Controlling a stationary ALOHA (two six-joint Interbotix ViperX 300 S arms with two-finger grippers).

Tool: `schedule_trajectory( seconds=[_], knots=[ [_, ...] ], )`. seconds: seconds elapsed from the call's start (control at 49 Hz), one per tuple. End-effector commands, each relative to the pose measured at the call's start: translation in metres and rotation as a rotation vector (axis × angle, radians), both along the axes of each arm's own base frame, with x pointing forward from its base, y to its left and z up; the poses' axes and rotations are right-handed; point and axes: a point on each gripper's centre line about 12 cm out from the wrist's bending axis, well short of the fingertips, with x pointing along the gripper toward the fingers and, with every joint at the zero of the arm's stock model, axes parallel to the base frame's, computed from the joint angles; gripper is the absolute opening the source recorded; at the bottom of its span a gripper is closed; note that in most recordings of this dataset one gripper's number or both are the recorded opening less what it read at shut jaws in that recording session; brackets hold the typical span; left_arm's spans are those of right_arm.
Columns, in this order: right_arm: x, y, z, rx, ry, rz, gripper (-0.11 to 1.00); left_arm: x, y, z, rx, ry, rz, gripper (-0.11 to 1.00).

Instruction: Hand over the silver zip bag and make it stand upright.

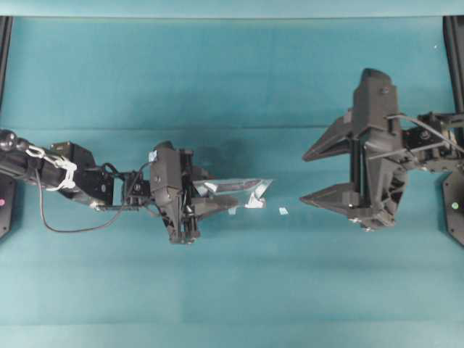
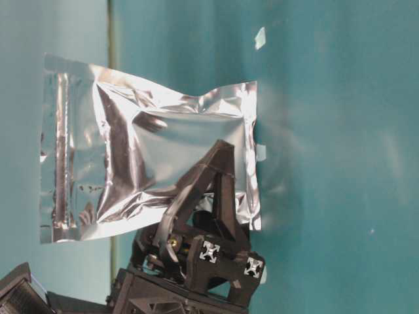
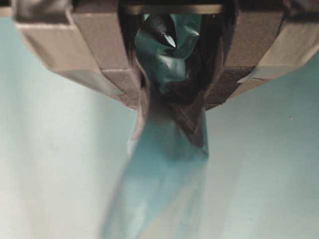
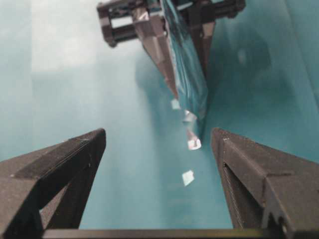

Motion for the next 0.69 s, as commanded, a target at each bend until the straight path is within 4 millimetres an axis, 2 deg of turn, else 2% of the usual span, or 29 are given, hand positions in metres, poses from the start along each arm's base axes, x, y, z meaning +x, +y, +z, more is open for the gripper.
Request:
schedule_trajectory(
  seconds=[0.0,0.674],
  knots=[
    [-0.0019,0.0001,0.0084,0.007,-0.045,-0.008,0.97,0.0006,-0.0052,0.0020,0.003,-0.002,-0.017,0.30],
    [-0.0059,0.0001,0.0010,0.007,-0.035,-0.009,0.97,0.0007,-0.0056,0.0014,0.003,0.006,-0.017,0.30]
  ],
)
